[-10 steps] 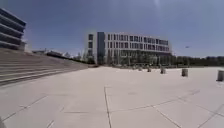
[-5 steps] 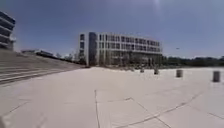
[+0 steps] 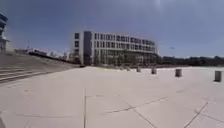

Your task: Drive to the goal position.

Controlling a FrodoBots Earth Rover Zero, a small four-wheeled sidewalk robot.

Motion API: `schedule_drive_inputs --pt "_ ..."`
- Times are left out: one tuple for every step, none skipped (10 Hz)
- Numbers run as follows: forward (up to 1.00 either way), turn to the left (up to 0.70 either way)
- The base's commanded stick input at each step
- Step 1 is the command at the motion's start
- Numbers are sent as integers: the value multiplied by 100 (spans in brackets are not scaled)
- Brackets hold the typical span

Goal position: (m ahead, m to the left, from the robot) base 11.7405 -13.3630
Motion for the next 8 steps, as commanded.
schedule_drive_inputs --pt "85 -4" --pt "85 -4" --pt "85 -4" --pt "85 -4" --pt "85 -4" --pt "85 -4" --pt "85 -4" --pt "85 -4"
